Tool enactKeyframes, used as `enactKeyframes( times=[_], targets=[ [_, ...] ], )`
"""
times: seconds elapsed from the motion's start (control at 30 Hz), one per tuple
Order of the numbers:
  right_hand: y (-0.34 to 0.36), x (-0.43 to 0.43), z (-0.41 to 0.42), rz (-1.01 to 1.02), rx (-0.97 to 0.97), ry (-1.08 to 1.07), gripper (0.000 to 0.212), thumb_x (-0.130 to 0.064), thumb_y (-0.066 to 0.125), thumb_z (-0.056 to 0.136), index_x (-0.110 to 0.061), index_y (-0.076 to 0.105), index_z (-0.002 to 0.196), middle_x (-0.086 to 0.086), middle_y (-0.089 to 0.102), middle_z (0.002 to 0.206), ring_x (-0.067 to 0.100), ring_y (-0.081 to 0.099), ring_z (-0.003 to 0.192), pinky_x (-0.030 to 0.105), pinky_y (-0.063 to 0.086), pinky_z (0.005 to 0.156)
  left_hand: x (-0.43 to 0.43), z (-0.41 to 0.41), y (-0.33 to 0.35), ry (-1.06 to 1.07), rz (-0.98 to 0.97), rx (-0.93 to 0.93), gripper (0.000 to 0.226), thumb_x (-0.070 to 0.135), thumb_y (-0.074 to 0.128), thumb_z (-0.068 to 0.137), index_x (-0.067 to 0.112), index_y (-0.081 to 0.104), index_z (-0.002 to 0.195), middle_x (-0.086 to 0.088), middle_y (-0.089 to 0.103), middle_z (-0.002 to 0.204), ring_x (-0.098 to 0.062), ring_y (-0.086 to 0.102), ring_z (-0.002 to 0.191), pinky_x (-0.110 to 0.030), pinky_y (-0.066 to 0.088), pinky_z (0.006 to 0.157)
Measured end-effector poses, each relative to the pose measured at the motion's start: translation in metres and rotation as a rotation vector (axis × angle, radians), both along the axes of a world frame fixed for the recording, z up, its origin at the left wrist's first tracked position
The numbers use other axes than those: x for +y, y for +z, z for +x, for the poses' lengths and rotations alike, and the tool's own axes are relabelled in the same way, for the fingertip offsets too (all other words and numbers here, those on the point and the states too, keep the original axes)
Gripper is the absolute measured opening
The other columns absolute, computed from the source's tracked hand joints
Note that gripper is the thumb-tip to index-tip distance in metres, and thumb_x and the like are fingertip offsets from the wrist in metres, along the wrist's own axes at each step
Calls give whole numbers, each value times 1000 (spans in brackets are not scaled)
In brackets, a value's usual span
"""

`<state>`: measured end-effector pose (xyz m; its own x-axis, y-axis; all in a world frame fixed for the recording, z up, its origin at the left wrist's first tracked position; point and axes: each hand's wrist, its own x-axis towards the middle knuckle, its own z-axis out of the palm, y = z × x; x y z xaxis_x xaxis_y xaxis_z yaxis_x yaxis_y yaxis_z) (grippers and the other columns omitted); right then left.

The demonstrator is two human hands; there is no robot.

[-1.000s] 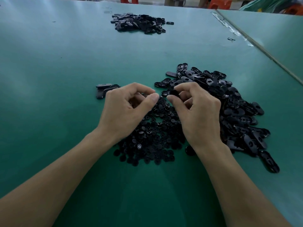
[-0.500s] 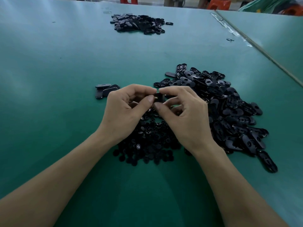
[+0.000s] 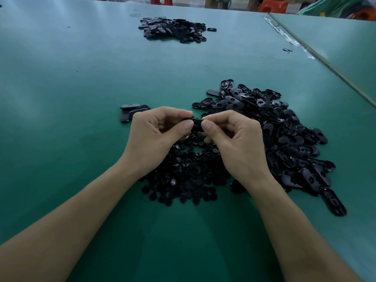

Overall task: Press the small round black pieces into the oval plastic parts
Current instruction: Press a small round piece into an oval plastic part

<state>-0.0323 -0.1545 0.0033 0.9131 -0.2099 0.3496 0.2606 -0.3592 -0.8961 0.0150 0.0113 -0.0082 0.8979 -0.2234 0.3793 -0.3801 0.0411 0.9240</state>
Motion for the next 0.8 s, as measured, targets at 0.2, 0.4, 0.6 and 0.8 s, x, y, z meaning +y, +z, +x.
enactKeyframes(
  times=[0.2, 0.4, 0.6, 0.8],
  targets=[
    [-4, -3, -3, -614, 115, -97, 29, -39, 68, 92, -23, 71, 117, -10, 63, 98, 10, 55, 97, 24, 45, 87, 1, 5, -2, 49, -80, 70, 17, -1, 70, 90, 15, 73, 94, 6, 76, 75, -5, 69, 67, -17, 55, 66],
    [-2, 0, -6, -740, 181, -37, 17, -36, 67, 93, -27, 75, 105, -8, 54, 96, 16, 50, 104, 31, 43, 90, 2, 7, -5, 36, -97, 83, 15, 4, 72, 88, 18, 74, 93, 4, 76, 76, -7, 70, 67, -17, 55, 66],
    [-4, 0, -5, -676, 157, -62, 14, -32, 67, 95, -23, 76, 101, -4, 65, 97, 17, 55, 100, 33, 45, 90, 2, 8, -6, 33, -98, 98, 15, 4, 73, 87, 17, 74, 93, 3, 76, 75, -7, 70, 67, -18, 56, 66],
    [-3, 2, -4, -513, 75, -81, 8, -22, 65, 95, -19, 72, 95, -8, 70, 88, 12, 64, 82, 39, 53, 78, 3, 8, -5, 38, -108, 102, 13, 6, 73, 87, 18, 75, 92, 2, 76, 76, -8, 70, 67, -18, 56, 66]
  ],
)
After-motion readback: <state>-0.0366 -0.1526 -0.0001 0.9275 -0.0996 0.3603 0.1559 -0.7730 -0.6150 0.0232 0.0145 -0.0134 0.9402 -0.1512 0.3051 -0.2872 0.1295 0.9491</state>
